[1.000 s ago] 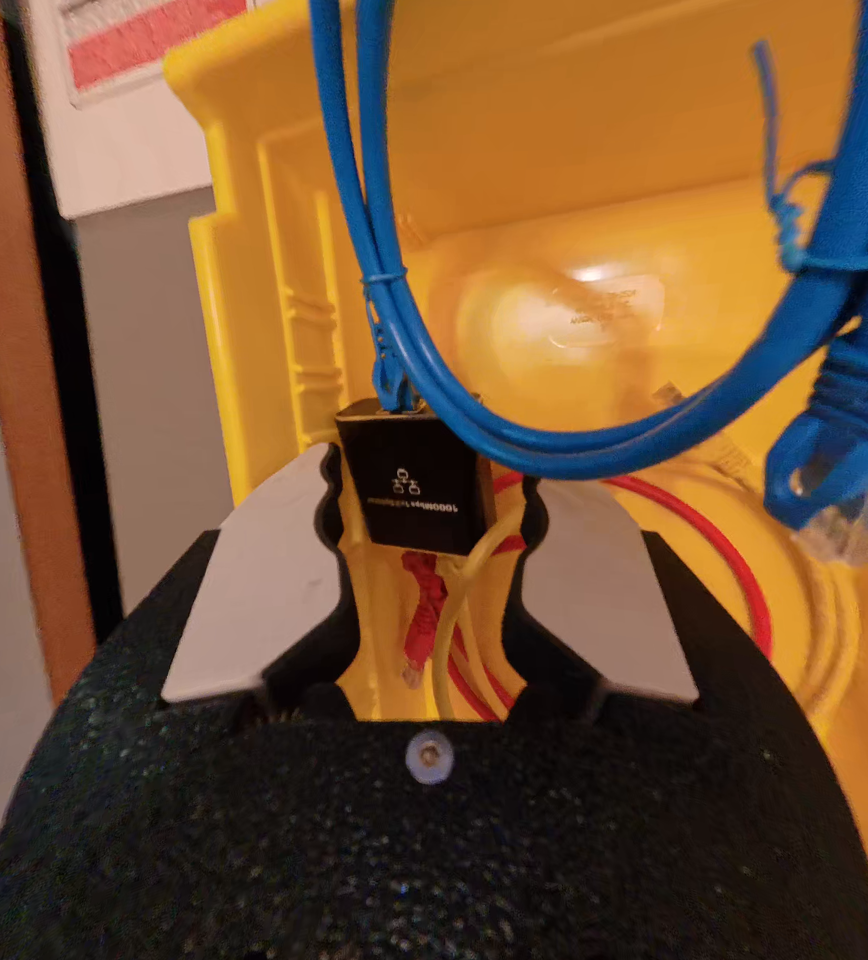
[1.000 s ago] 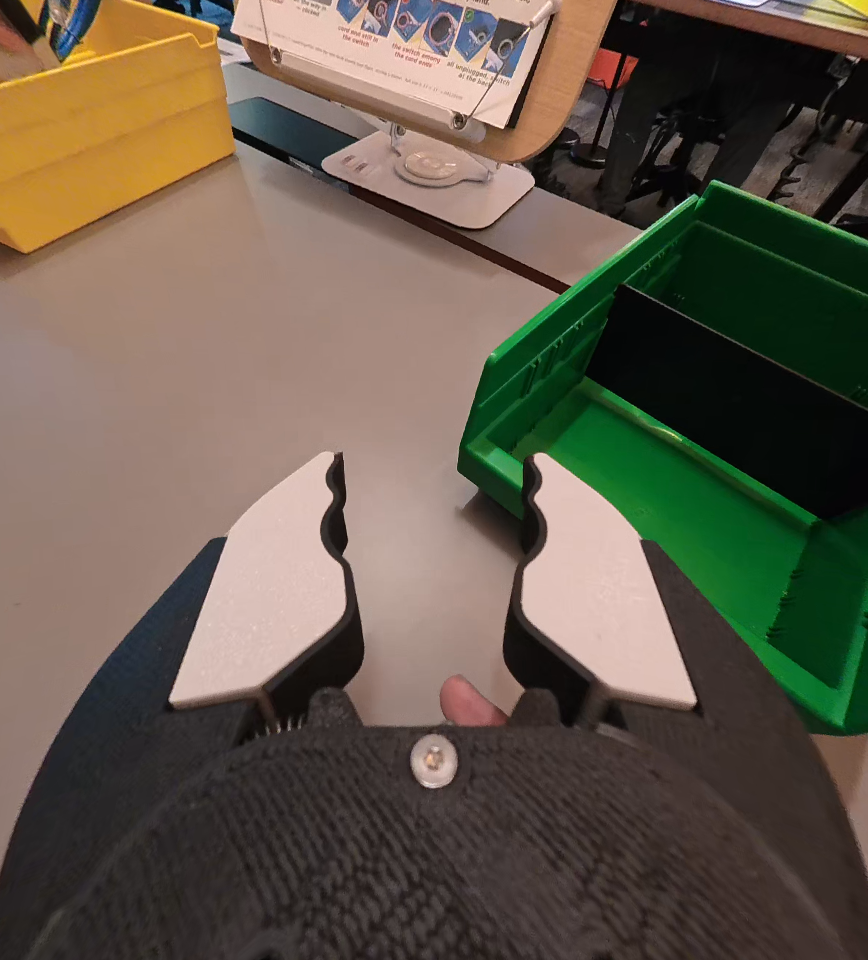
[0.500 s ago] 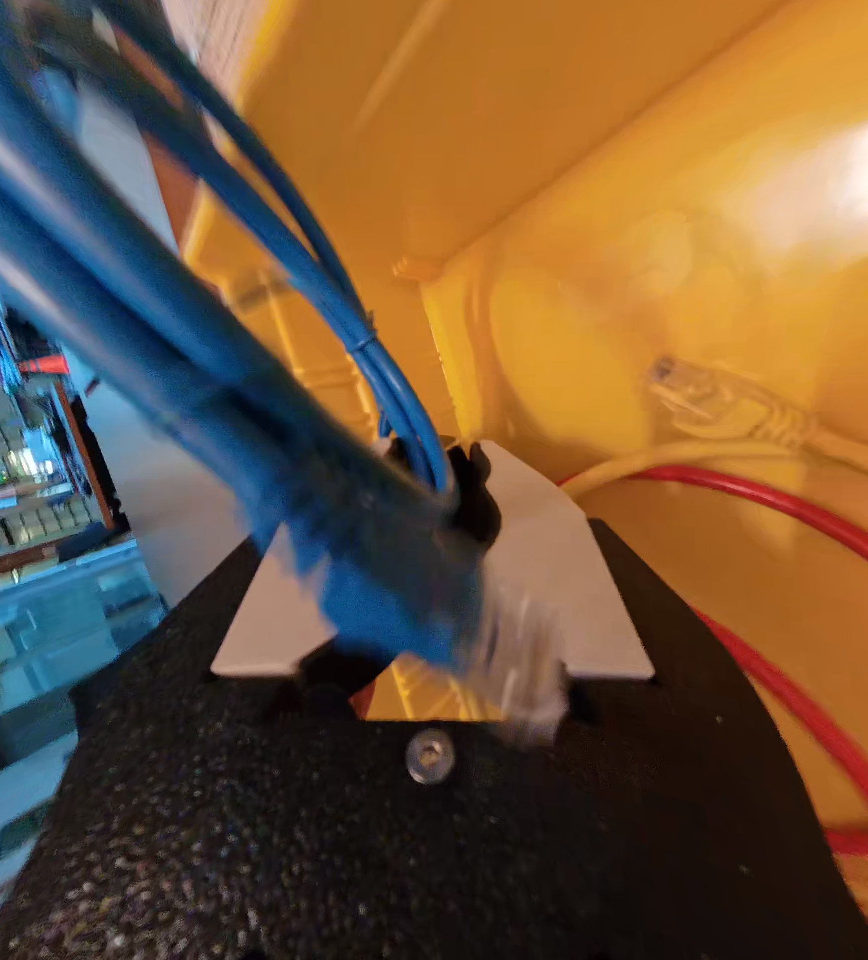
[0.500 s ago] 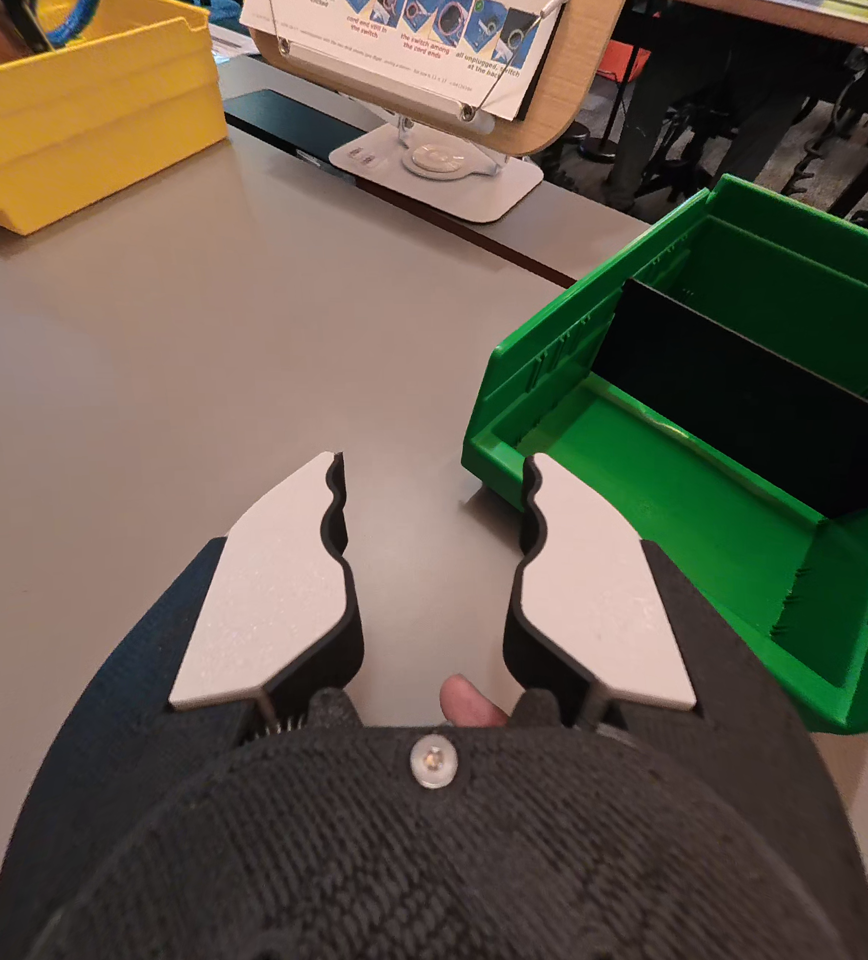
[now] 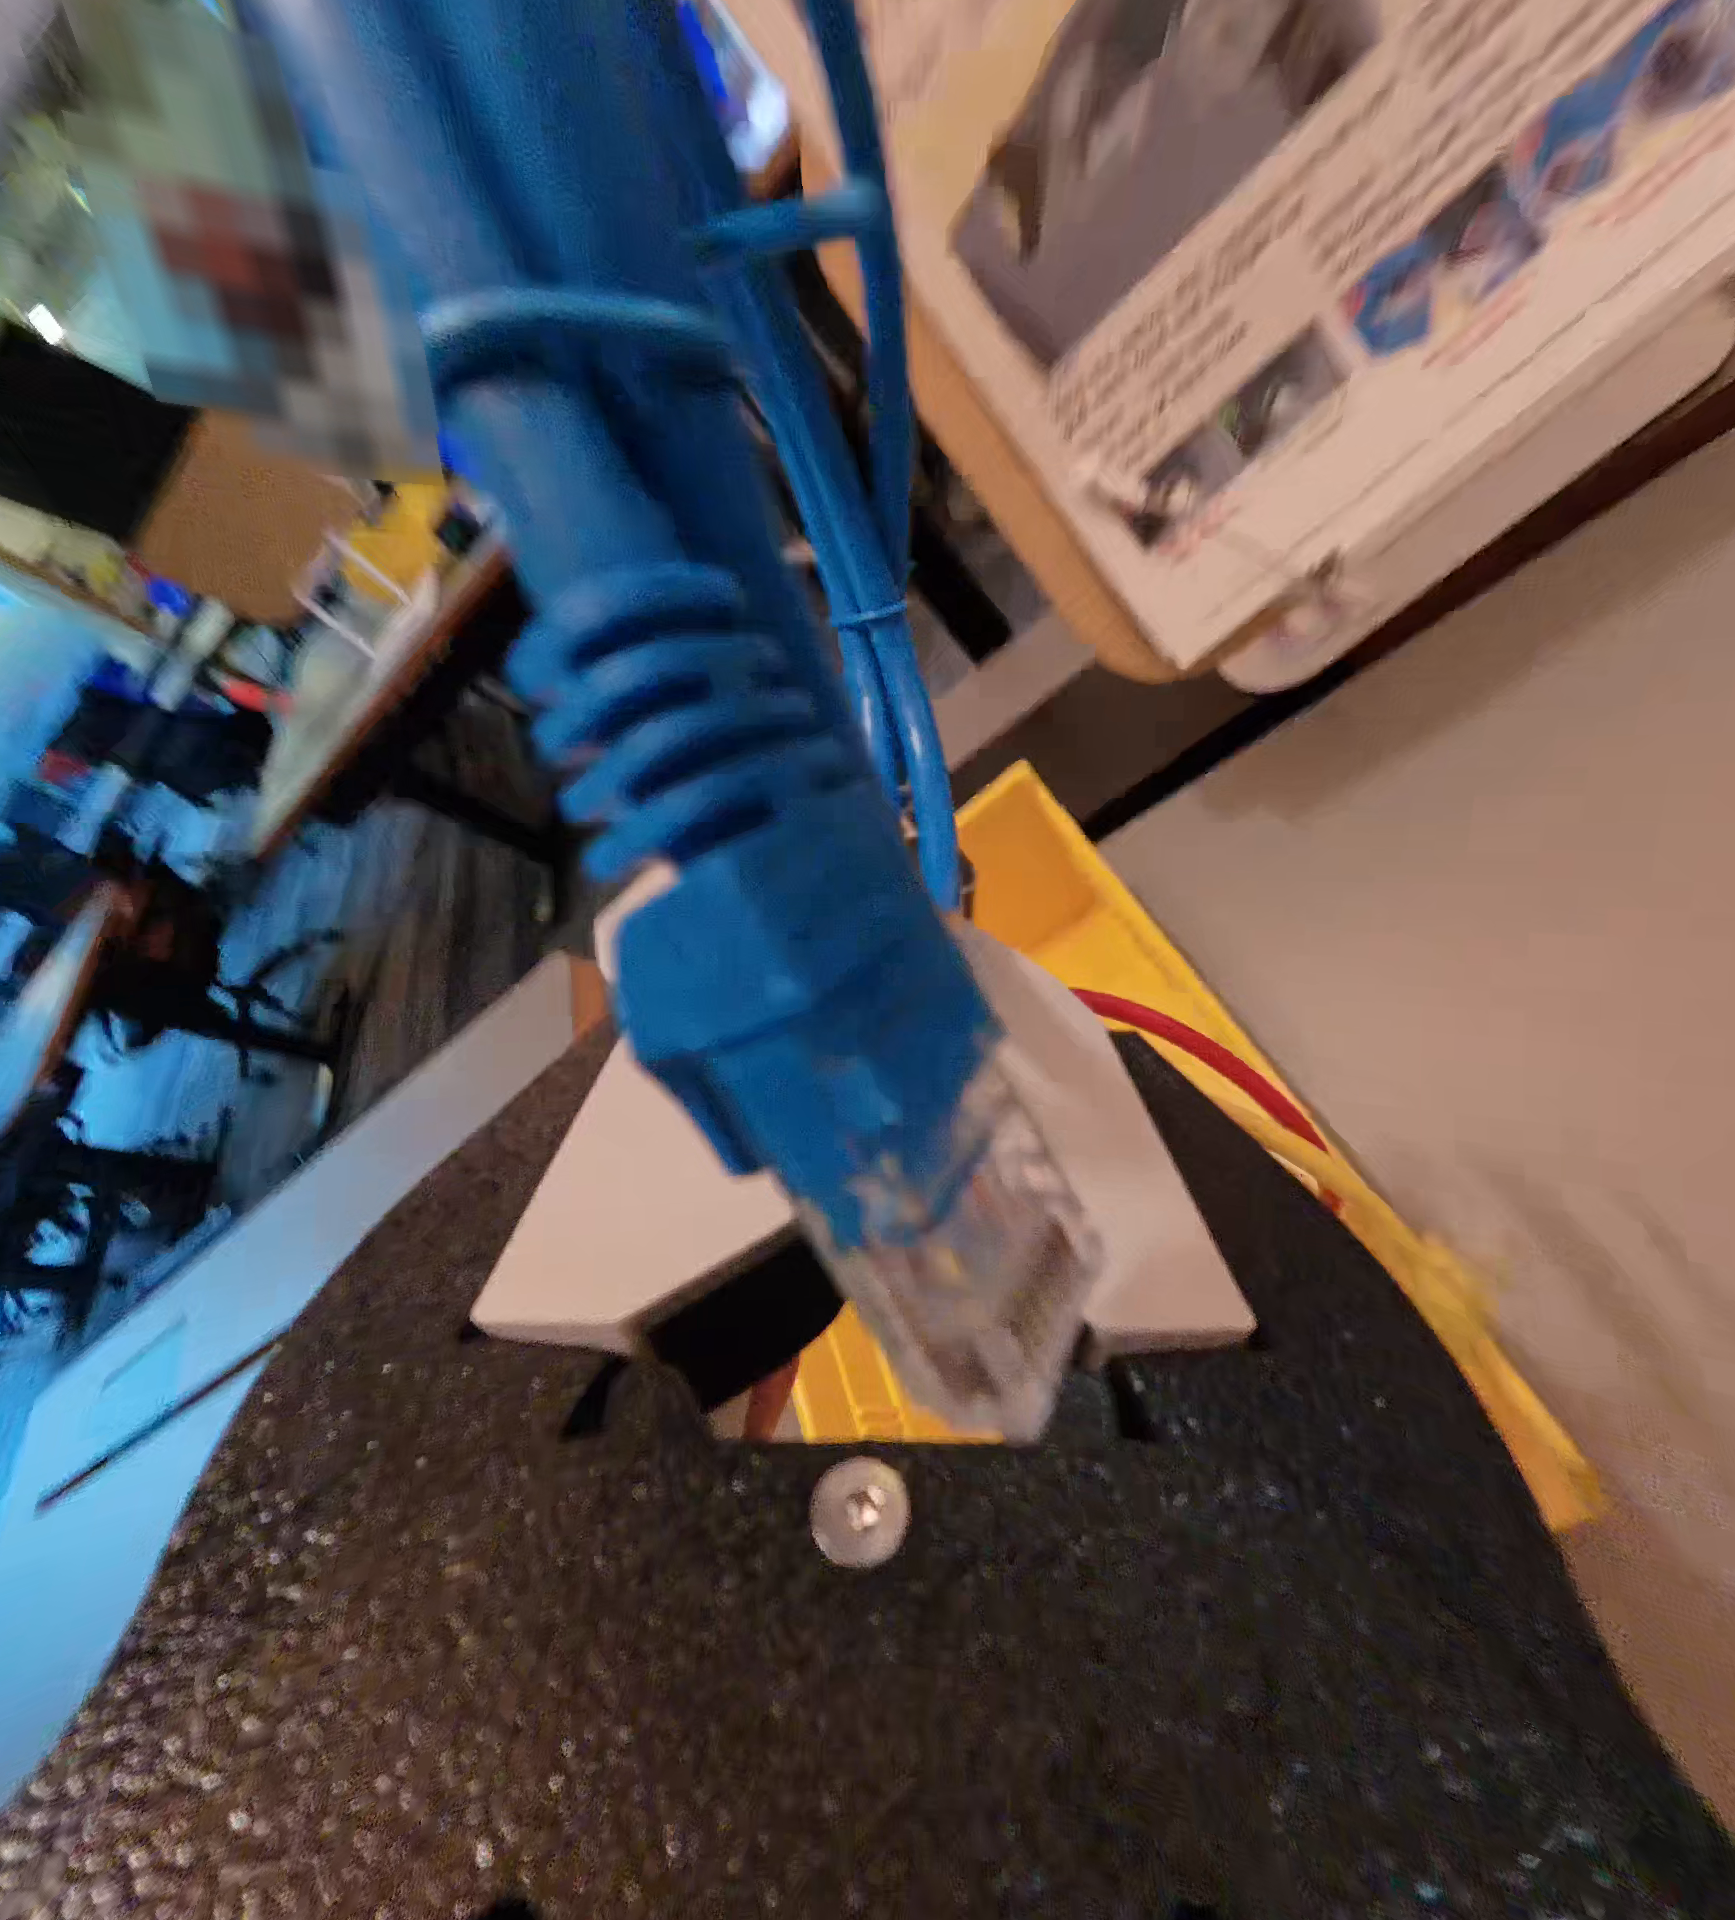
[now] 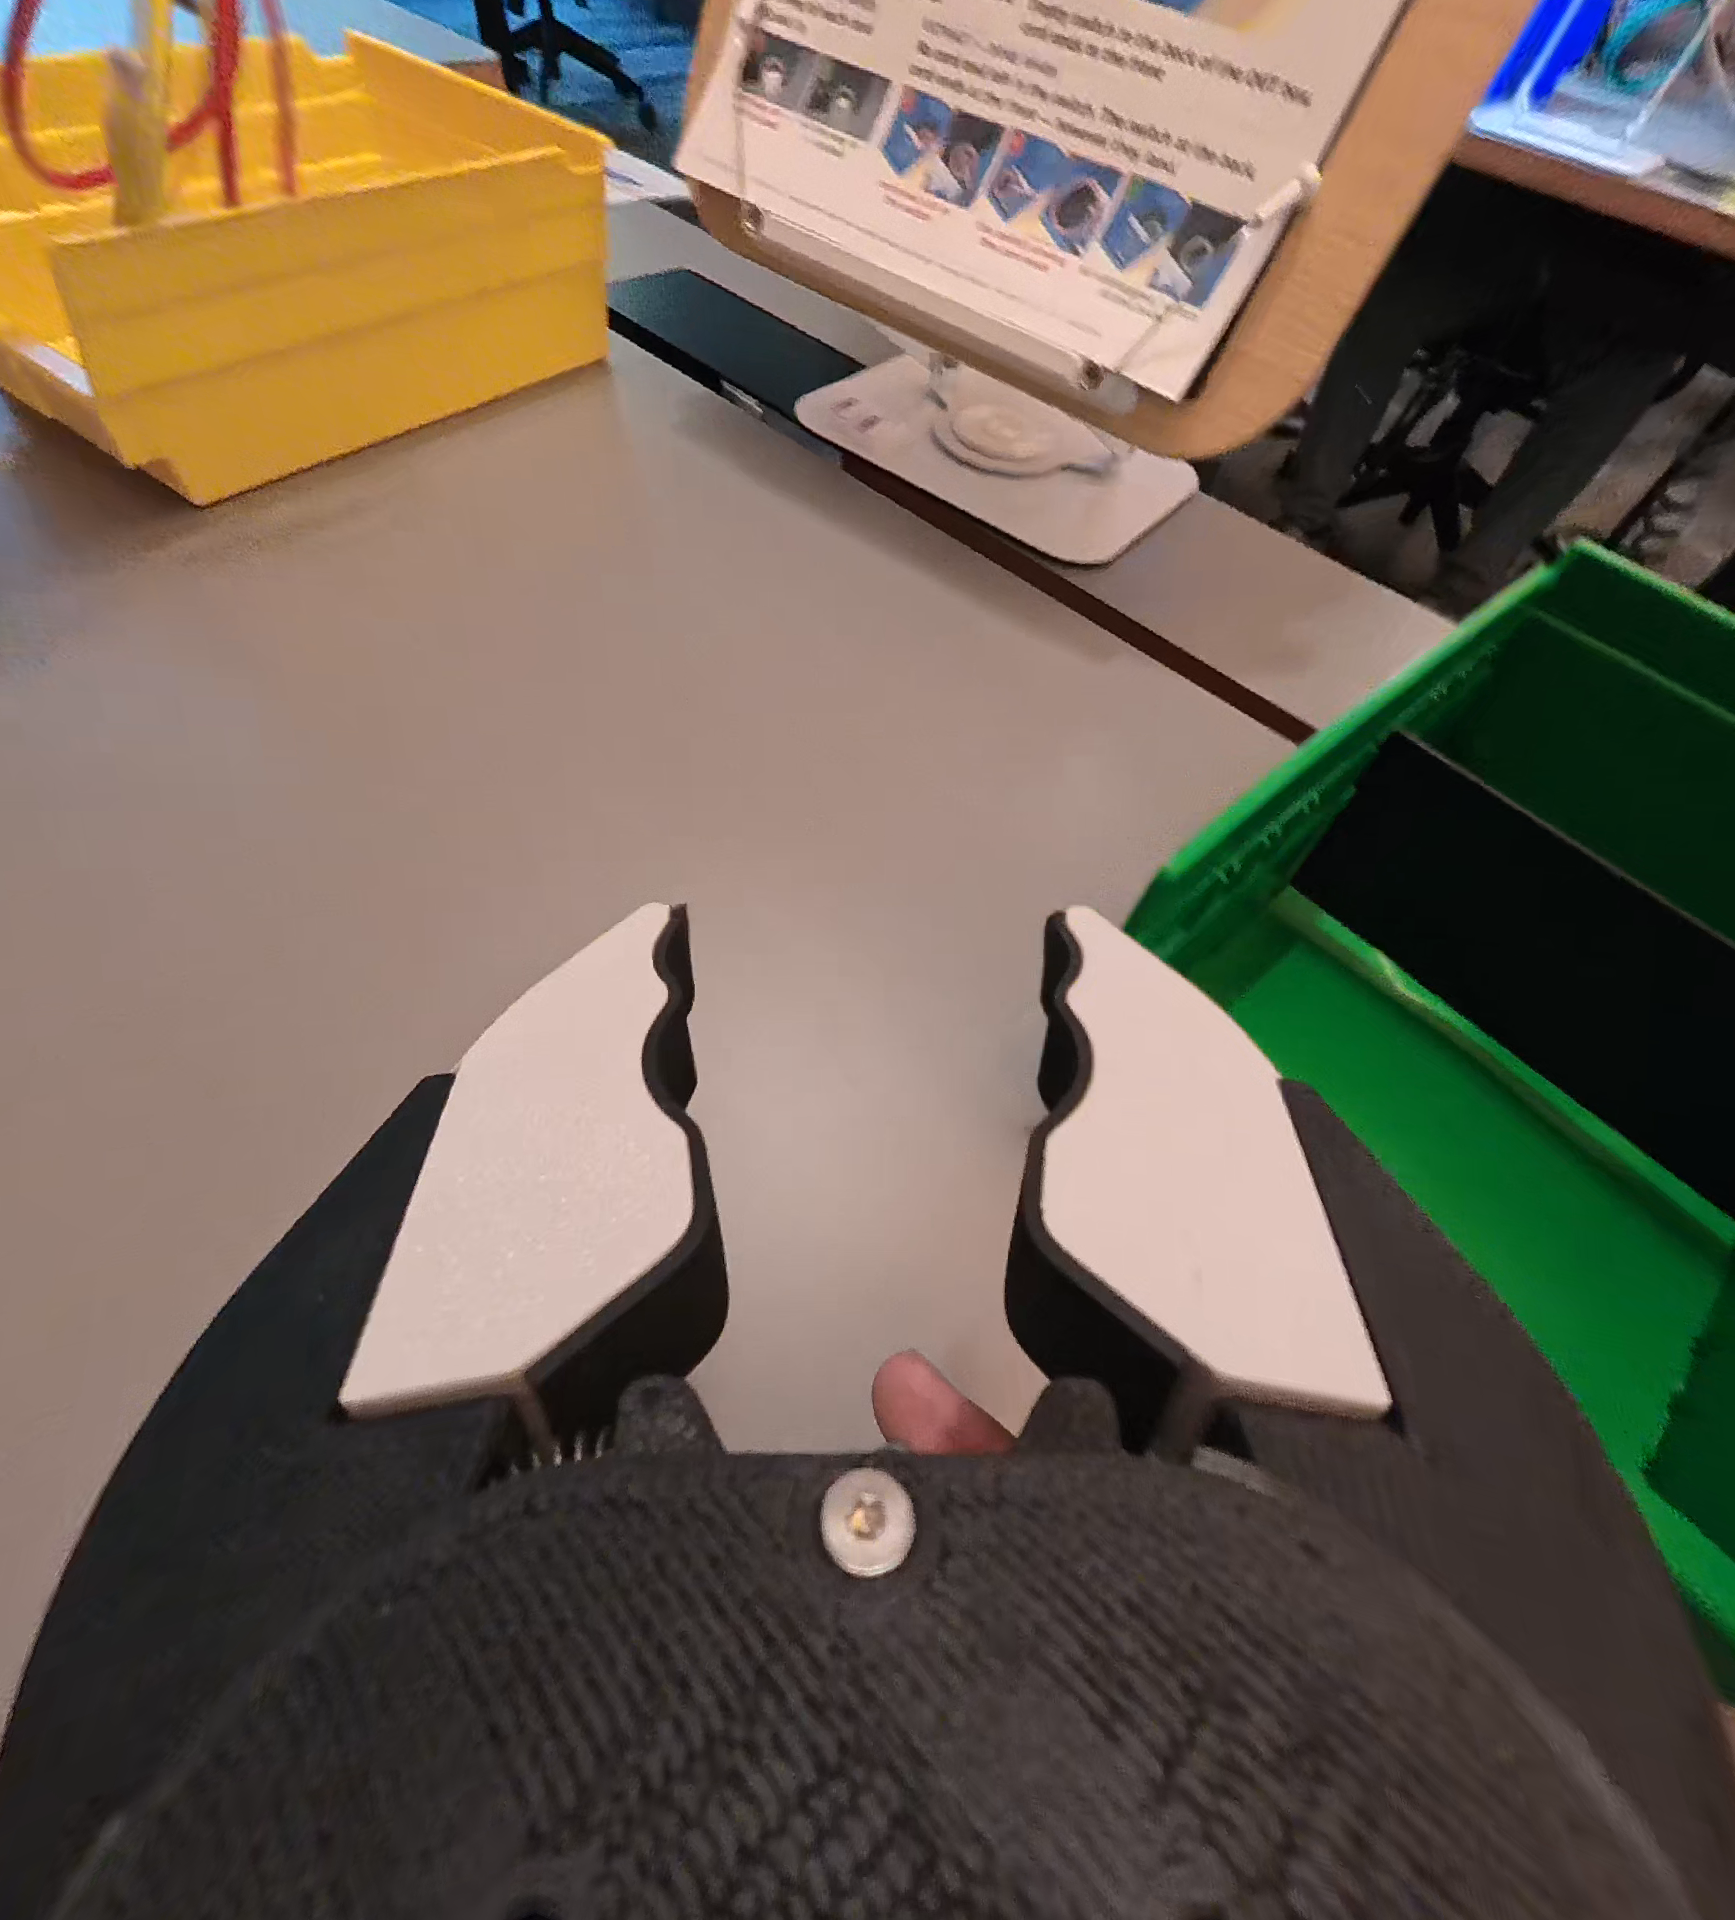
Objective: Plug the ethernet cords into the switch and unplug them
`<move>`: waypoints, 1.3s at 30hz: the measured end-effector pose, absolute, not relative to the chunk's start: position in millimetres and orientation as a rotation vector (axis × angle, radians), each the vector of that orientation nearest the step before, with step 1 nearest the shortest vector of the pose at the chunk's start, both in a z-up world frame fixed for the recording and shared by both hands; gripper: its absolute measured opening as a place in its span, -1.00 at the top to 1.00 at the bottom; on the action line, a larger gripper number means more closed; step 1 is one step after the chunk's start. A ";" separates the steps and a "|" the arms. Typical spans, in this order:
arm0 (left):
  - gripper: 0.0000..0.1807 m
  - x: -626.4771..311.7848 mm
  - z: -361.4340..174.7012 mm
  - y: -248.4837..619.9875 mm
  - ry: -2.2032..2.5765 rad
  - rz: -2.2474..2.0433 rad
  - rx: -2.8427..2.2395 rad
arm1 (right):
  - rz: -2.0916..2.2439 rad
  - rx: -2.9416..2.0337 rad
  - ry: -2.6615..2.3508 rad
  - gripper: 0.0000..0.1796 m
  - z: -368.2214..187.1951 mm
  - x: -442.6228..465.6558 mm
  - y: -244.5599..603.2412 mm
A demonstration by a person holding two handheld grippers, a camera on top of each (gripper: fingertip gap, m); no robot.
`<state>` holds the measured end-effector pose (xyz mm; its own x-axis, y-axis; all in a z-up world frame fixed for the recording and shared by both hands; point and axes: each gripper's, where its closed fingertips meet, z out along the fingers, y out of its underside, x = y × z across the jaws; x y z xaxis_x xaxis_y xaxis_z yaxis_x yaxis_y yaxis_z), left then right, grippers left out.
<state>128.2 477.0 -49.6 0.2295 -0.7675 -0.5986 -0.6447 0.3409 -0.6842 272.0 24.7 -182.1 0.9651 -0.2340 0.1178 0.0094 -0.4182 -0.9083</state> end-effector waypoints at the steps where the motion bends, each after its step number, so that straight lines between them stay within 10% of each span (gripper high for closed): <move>1: 1.00 128.2 -37.6 465.7 1.460 -0.153 -1.307 | -0.276 -1.980 0.136 0.27 -179.2 267.1 28.6; 9: 1.00 115.7 17.4 398.5 1.393 -0.285 -1.157 | -0.199 -1.945 -0.008 0.28 -173.3 224.5 62.0; 17: 0.99 125.7 -122.7 344.2 1.814 -0.377 -1.221 | -0.205 -1.998 -0.041 0.28 -183.8 220.1 62.6; 24: 0.12 127.9 -196.6 272.2 2.466 -0.153 -0.861 | -0.188 -1.997 -0.041 0.28 -182.1 220.2 60.6; 39: 0.12 159.4 -312.7 316.8 3.123 0.355 -0.641 | -0.163 -1.975 -0.027 0.27 -183.8 238.0 38.0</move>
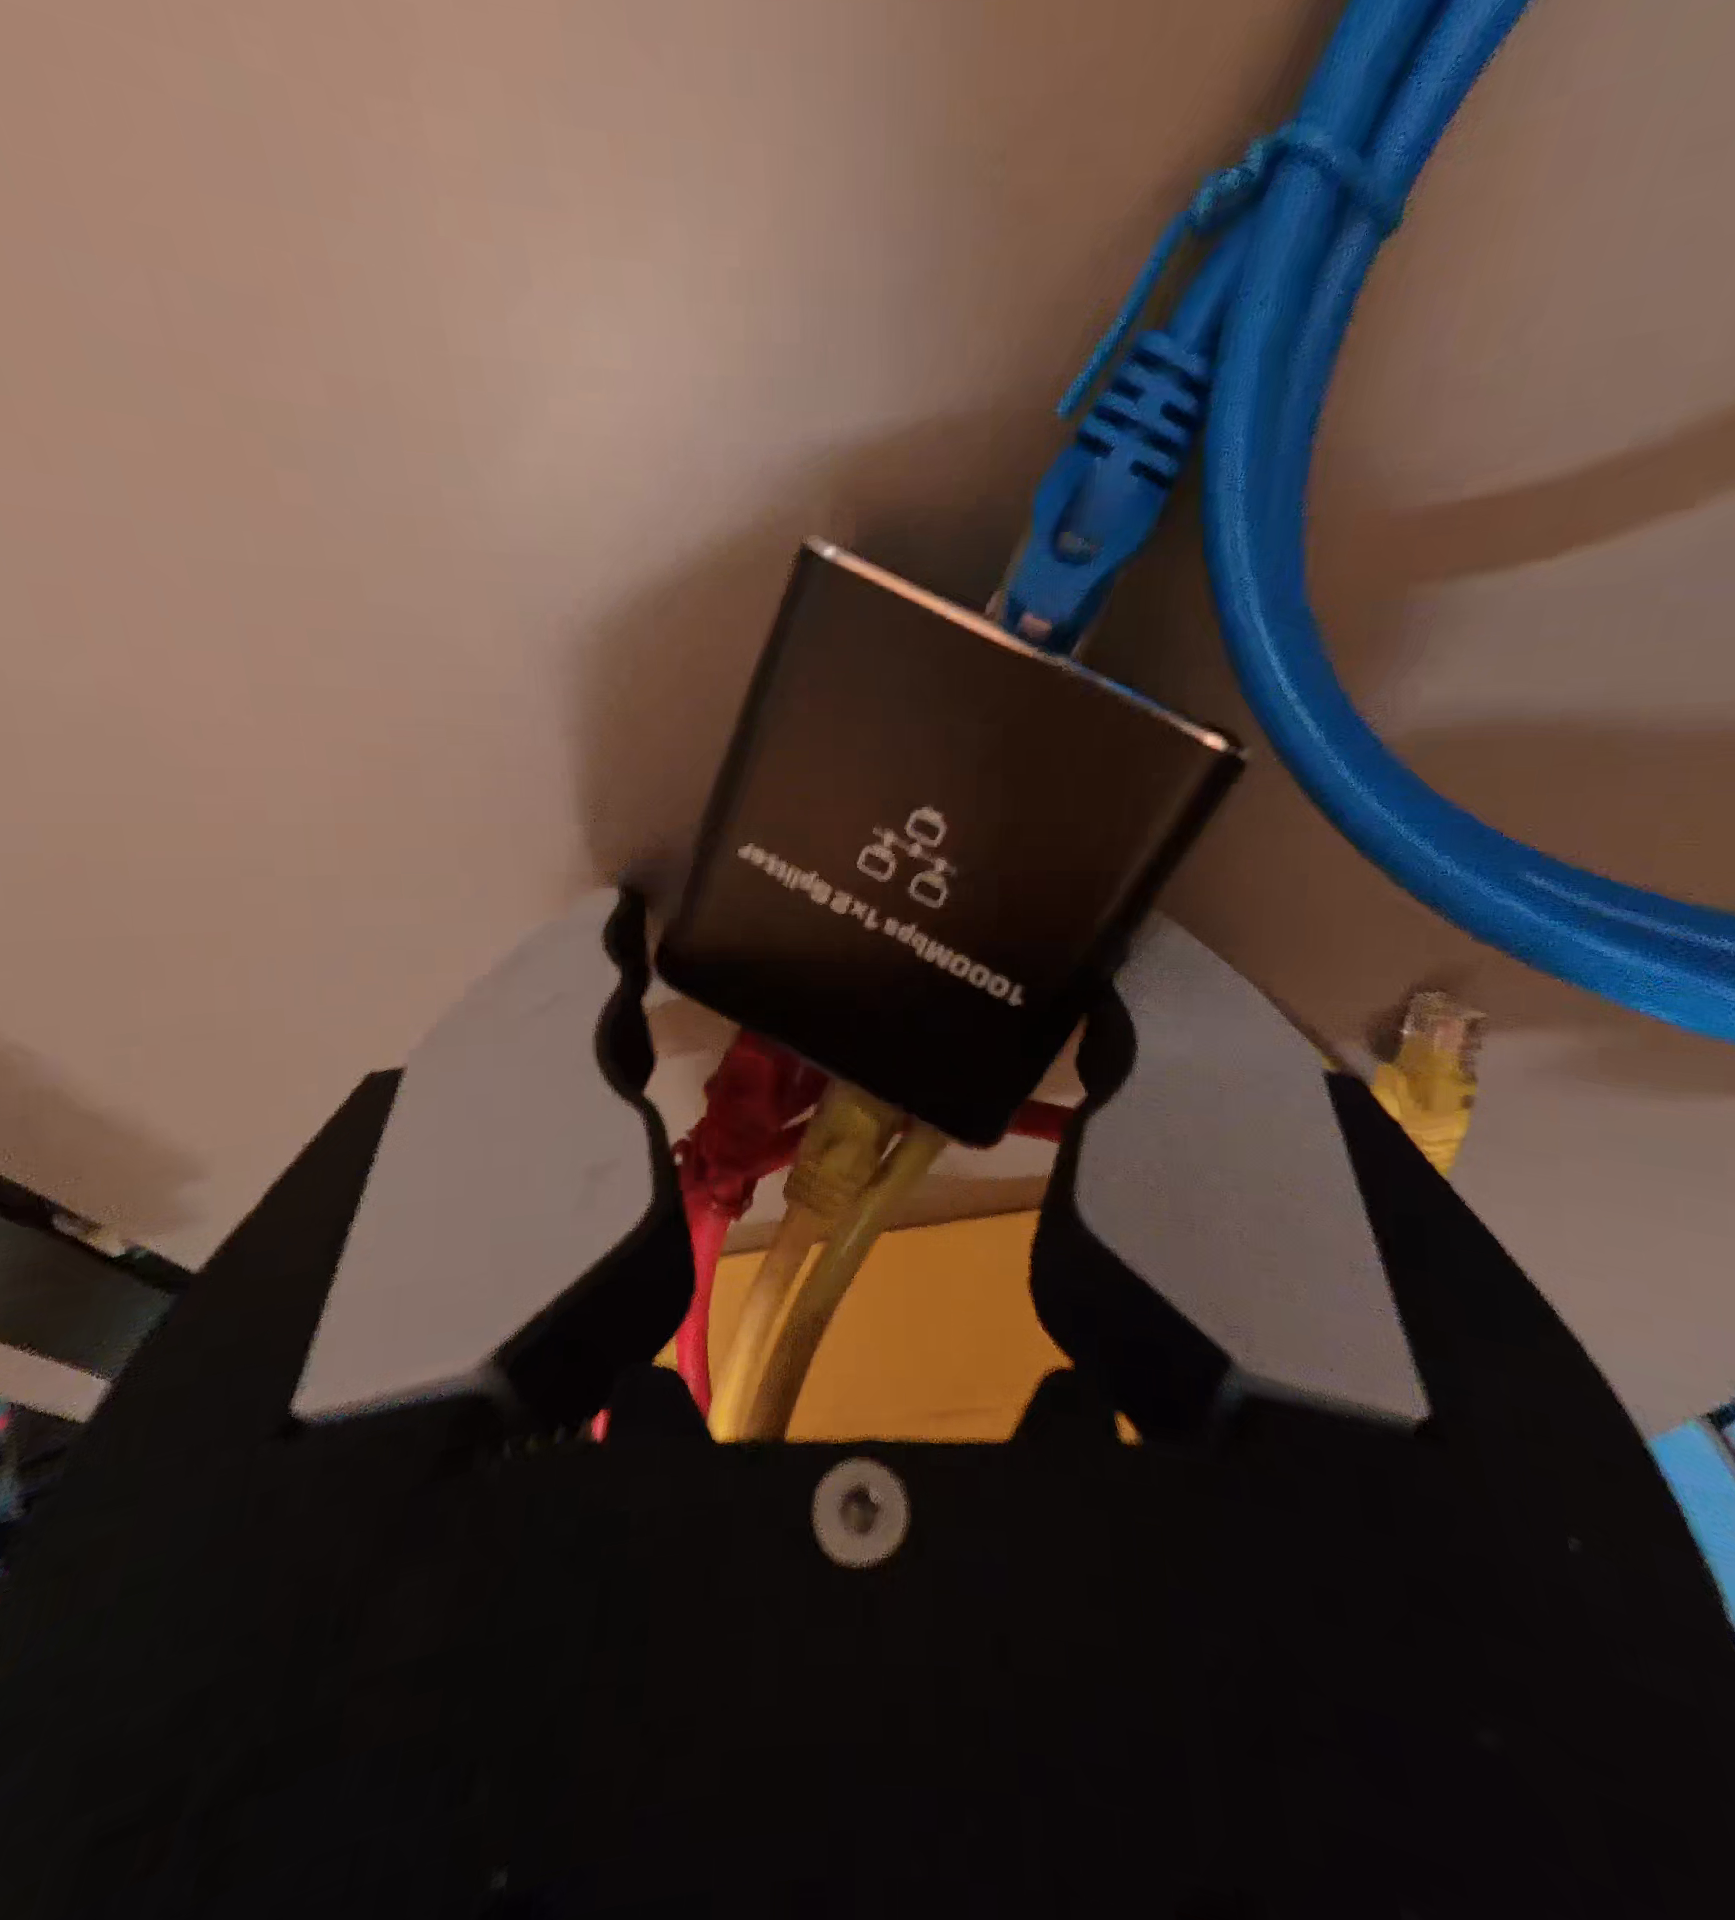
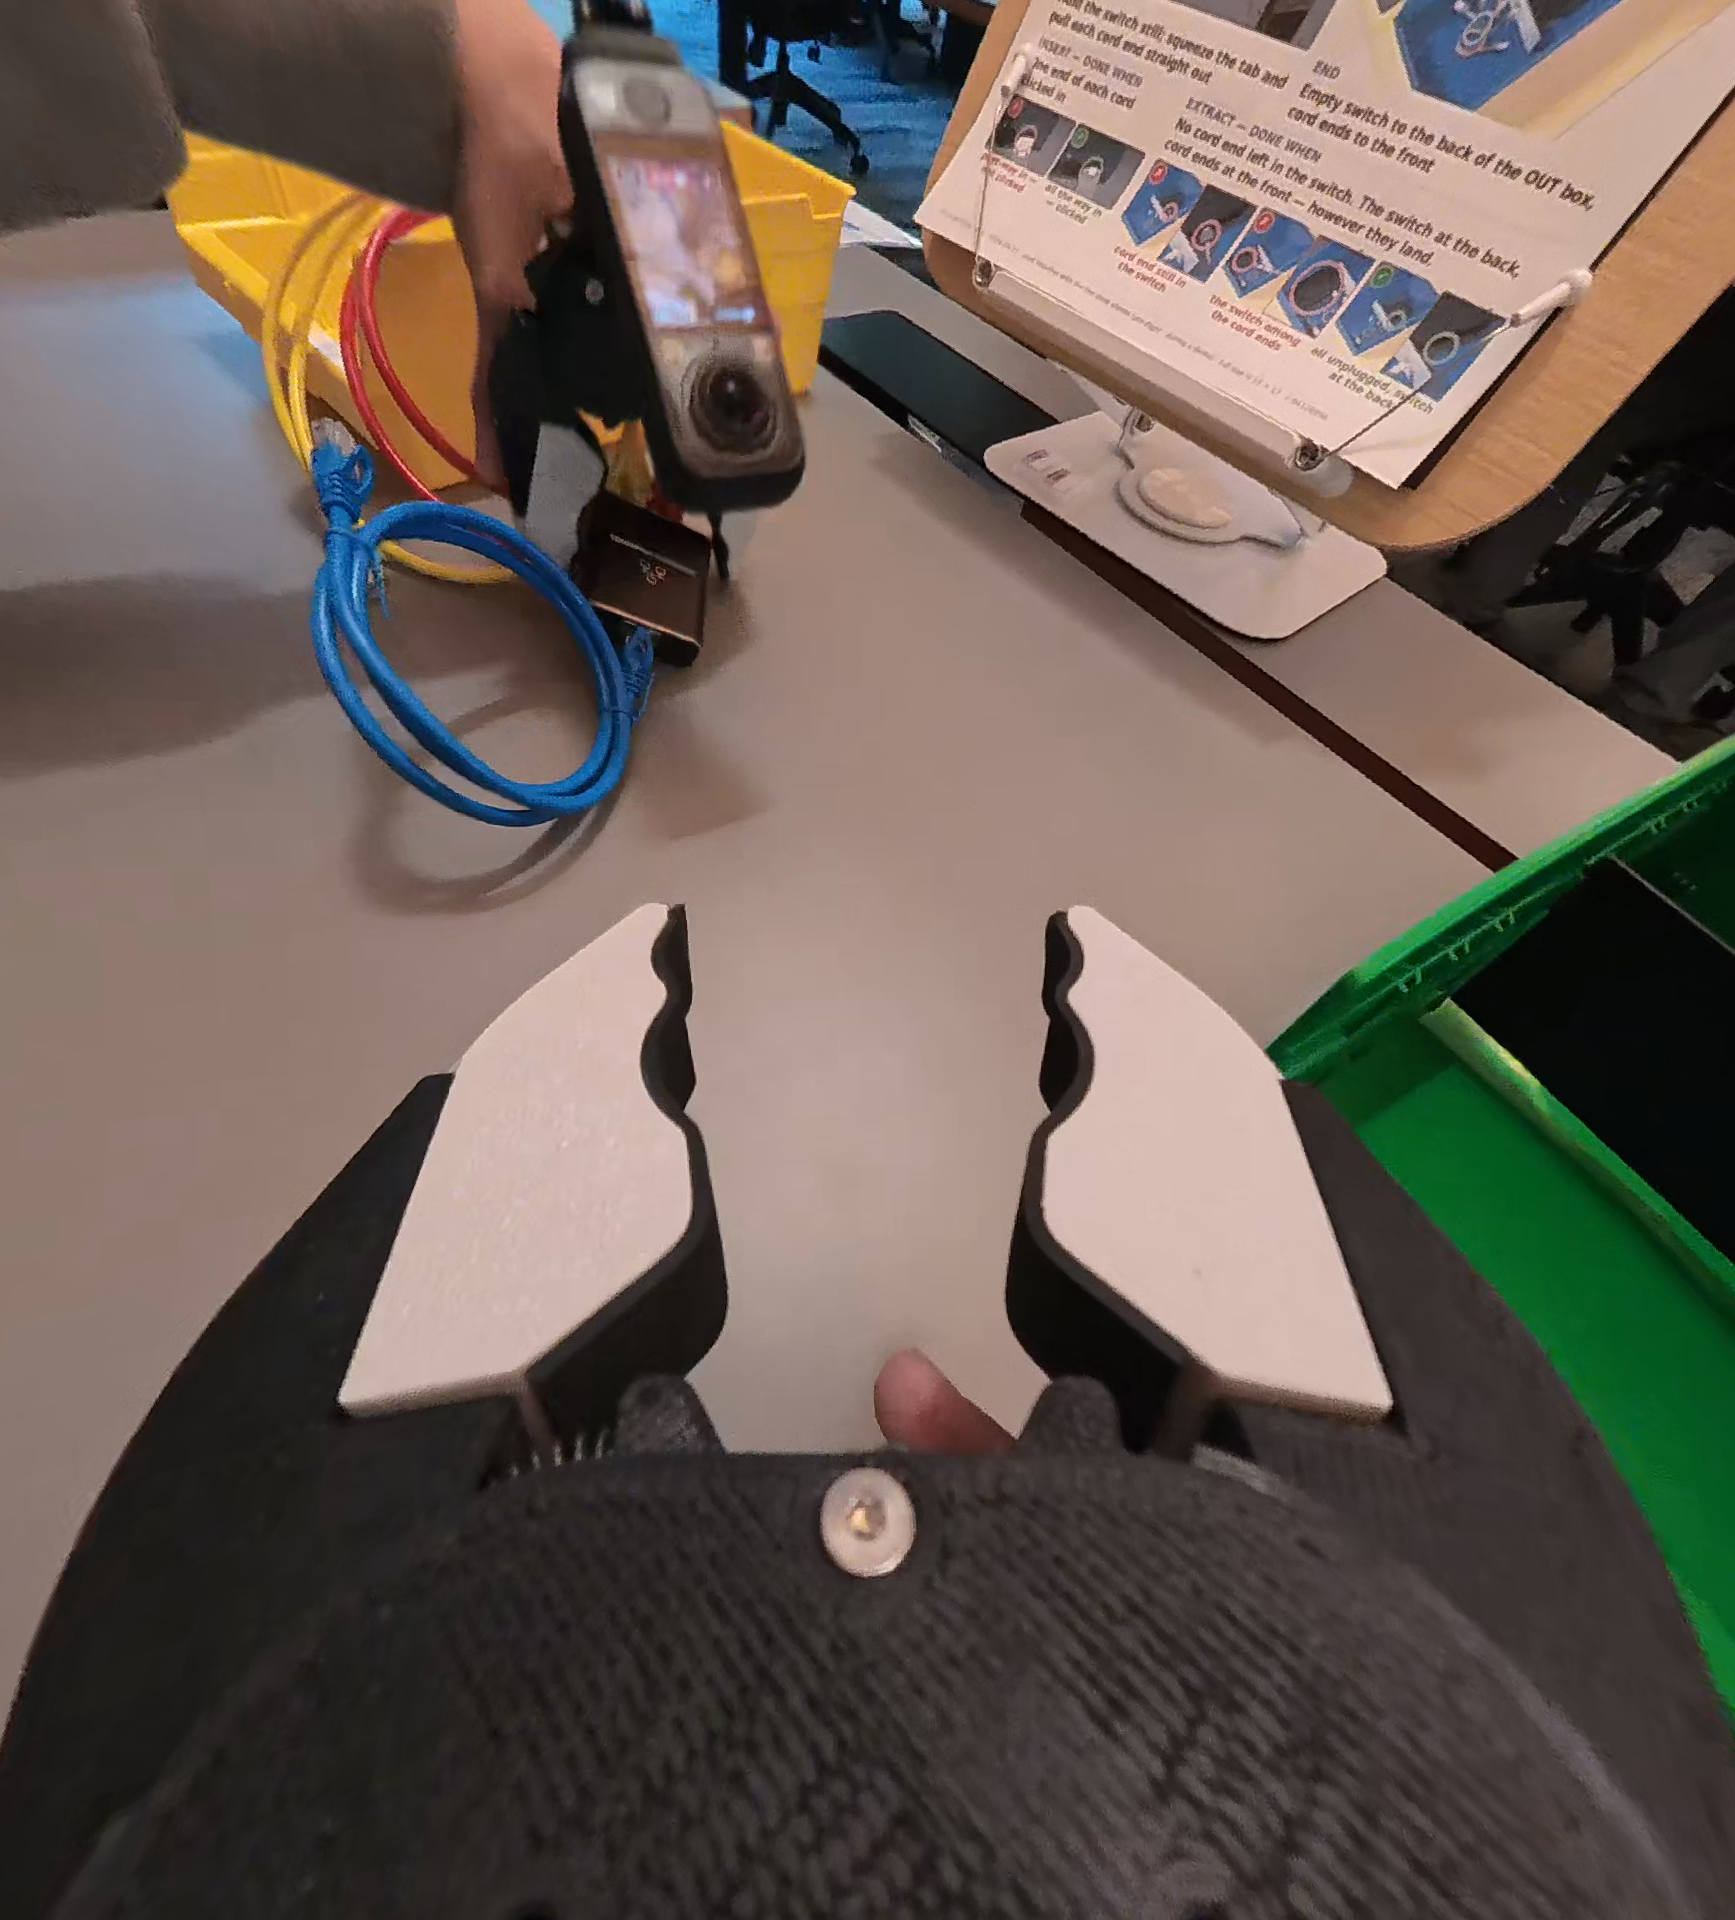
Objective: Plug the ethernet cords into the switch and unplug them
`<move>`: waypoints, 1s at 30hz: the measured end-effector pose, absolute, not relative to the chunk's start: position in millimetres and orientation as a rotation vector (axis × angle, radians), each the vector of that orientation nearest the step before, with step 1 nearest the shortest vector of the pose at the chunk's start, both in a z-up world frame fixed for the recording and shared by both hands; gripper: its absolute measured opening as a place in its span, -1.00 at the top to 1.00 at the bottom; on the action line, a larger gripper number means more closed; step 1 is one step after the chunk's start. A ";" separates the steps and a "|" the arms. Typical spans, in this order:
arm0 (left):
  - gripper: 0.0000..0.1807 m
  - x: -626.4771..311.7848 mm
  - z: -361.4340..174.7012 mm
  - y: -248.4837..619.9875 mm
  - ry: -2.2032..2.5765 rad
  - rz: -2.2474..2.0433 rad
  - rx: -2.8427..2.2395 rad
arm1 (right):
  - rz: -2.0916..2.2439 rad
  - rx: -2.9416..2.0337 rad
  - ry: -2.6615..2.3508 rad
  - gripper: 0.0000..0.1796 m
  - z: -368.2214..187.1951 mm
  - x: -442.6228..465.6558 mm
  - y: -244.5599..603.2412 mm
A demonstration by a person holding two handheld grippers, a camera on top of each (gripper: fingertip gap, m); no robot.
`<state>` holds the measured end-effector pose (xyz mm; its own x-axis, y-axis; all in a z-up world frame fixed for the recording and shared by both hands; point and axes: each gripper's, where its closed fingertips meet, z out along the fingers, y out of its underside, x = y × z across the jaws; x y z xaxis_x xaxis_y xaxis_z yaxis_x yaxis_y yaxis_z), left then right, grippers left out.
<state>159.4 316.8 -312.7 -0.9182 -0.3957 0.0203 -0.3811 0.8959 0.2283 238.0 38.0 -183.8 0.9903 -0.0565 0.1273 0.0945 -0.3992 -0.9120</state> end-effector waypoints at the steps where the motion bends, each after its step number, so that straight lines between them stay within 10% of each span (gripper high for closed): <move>1: 0.10 159.4 -315.3 317.7 -3.013 -0.347 0.586 | -0.149 -1.968 -0.023 0.27 -184.1 237.7 38.5; 10: 0.22 170.3 -292.8 299.4 -3.084 -0.071 0.949 | -0.029 -1.932 0.068 0.26 -182.2 233.4 45.7; 22: 0.23 192.9 -116.8 236.4 -3.289 0.706 1.864 | 0.153 -1.792 0.202 0.22 -168.0 229.8 55.8; 30: 0.24 156.1 -126.0 154.8 -3.679 0.480 1.467 | 0.329 -1.383 0.216 0.34 -78.1 226.5 11.8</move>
